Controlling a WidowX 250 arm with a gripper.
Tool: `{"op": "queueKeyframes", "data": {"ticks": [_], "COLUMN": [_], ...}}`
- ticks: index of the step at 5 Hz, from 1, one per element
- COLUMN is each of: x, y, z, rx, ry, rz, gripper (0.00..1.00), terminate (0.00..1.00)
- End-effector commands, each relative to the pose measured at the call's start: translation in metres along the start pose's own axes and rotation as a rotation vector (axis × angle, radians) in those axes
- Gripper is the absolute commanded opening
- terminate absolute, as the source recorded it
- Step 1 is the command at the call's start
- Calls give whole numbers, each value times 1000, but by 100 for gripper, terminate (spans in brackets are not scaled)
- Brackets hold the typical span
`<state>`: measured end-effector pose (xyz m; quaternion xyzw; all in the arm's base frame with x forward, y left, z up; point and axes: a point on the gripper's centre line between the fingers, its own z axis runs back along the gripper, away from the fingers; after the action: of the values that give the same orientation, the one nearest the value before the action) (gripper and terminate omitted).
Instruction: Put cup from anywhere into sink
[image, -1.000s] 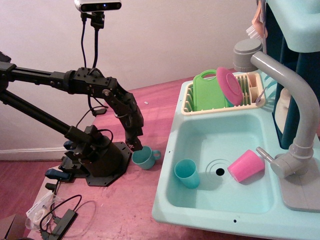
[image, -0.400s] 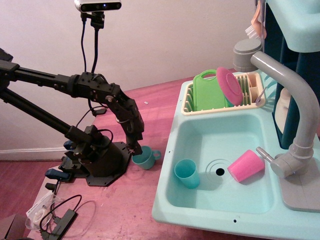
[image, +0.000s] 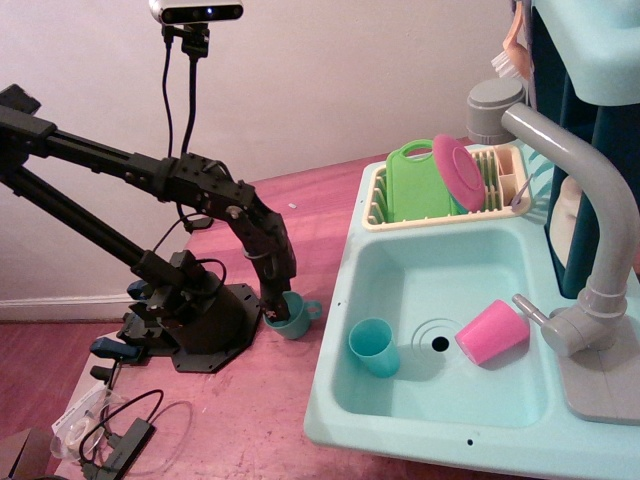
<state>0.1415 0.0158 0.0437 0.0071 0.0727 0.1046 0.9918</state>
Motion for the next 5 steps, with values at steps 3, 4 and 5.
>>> {"op": "queueKeyframes", "data": {"ticks": [3, 4, 5], "x": [4, 6, 6], "y": [-10, -12, -13], "z": [-4, -7, -11], "rx": [26, 23, 18], "ry": [12, 11, 7], "rz": [-38, -61, -68], "gripper": [0, 0, 0], "terminate": [0, 0, 0]}}
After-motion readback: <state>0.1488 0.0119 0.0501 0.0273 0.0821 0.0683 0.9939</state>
